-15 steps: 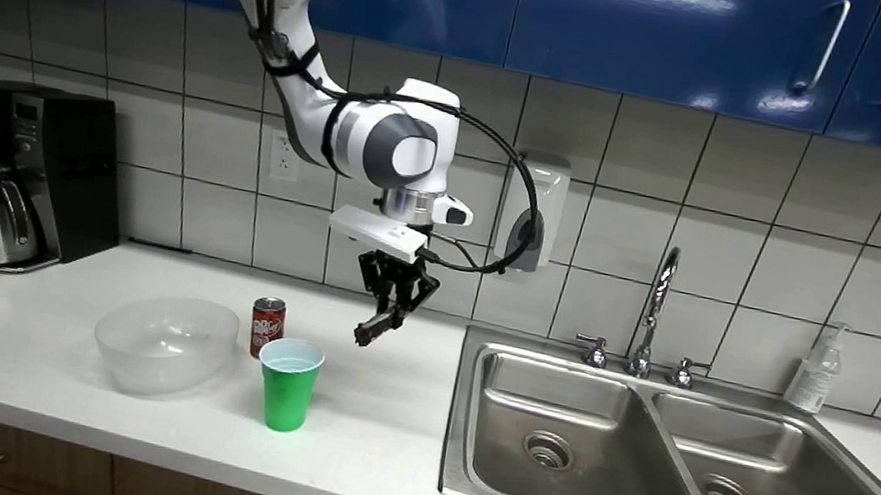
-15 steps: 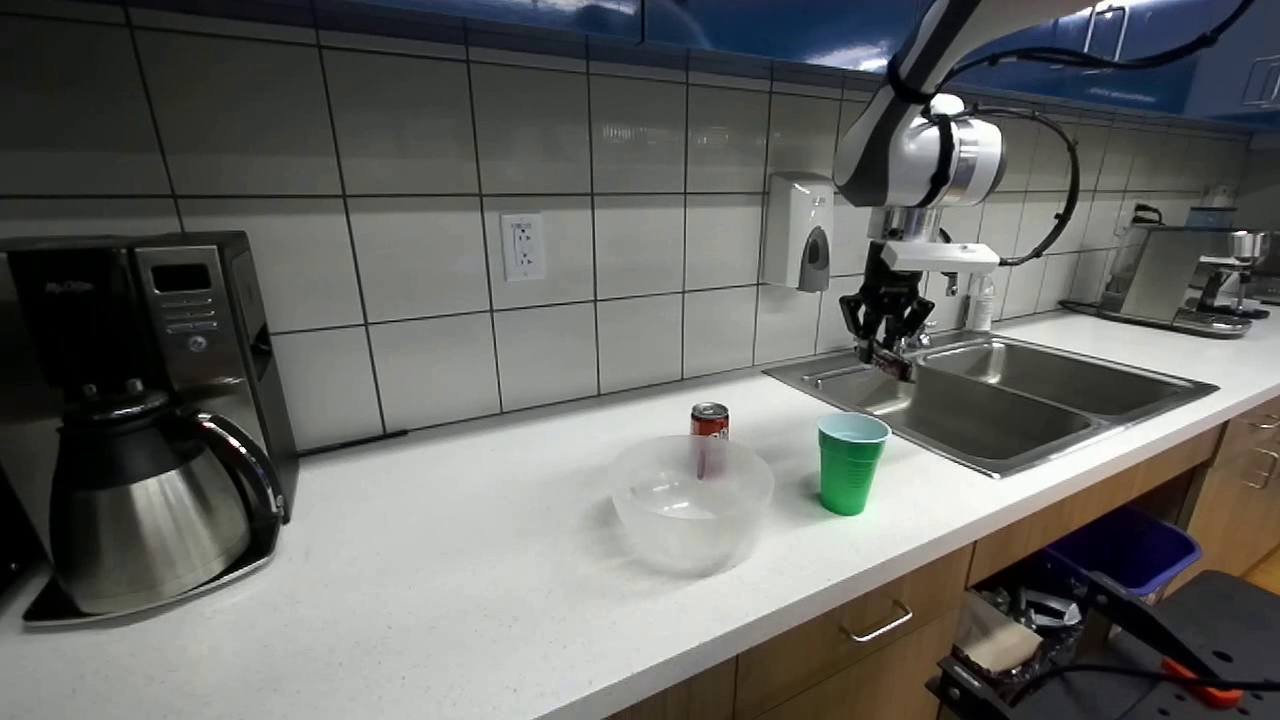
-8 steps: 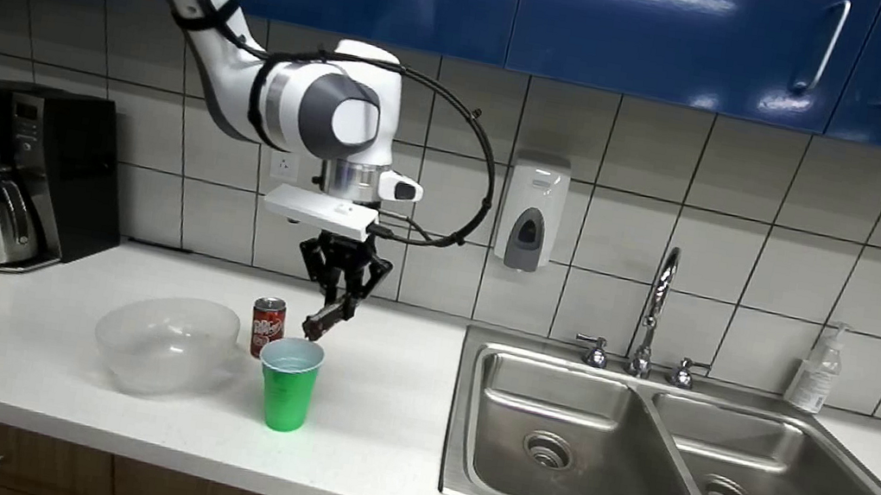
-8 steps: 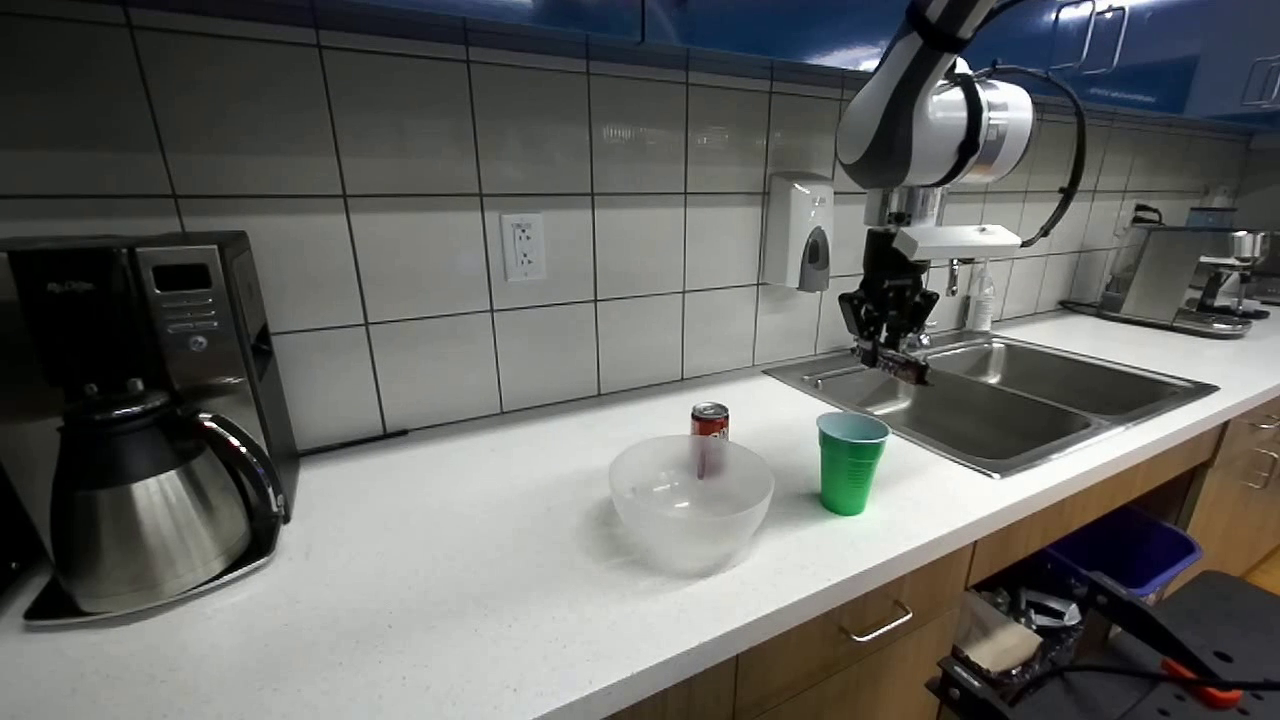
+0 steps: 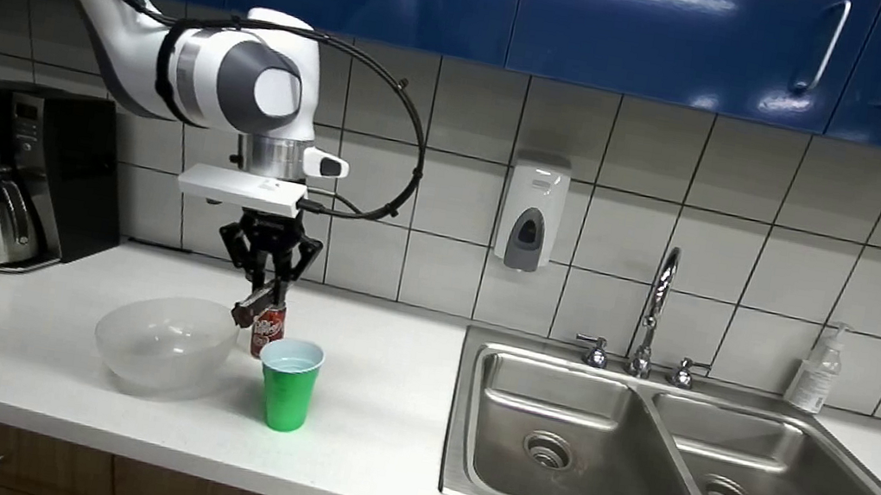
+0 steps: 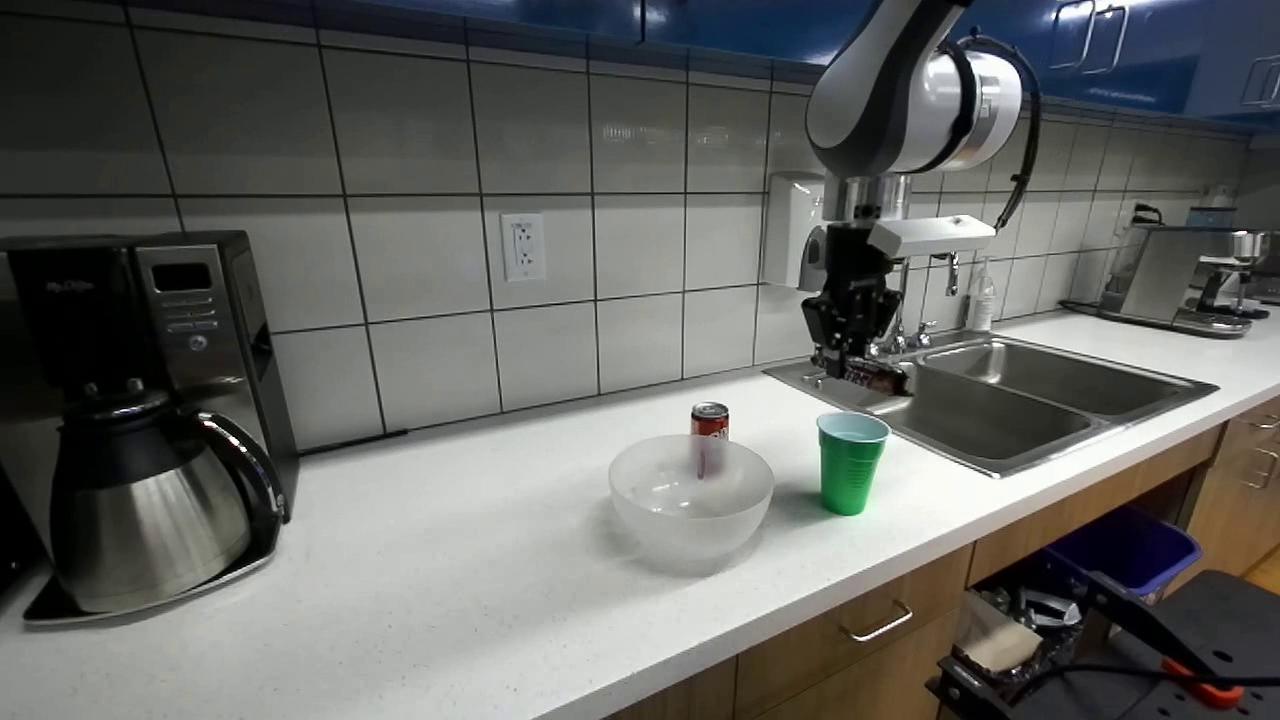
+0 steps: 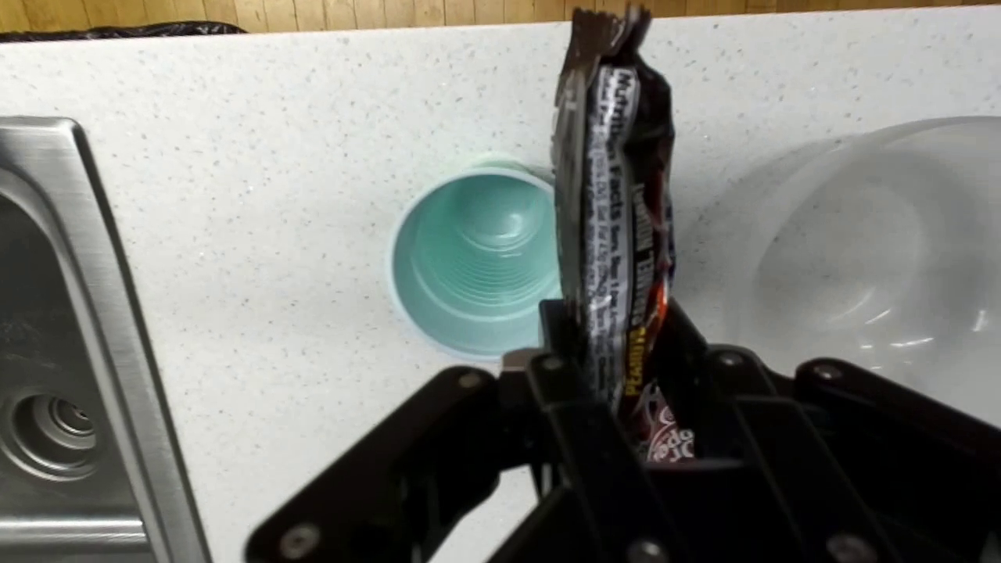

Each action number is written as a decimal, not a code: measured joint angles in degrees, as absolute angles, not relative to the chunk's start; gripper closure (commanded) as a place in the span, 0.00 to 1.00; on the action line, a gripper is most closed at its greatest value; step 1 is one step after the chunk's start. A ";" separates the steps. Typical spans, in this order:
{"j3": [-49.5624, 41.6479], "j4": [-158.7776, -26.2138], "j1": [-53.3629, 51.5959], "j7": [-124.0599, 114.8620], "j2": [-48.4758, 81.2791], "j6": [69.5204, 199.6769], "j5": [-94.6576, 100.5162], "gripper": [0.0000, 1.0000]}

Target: Put the chocolate bar inside the plastic bowl

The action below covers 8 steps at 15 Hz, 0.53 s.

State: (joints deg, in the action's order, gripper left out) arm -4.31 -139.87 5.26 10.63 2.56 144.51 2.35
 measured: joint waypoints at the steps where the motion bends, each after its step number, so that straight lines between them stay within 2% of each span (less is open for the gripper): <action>1: -3.81 -140.23 4.26 10.23 2.31 144.76 2.35 0.93; 8: 0.23 -140.01 -1.66 7.05 2.60 145.44 2.49 0.93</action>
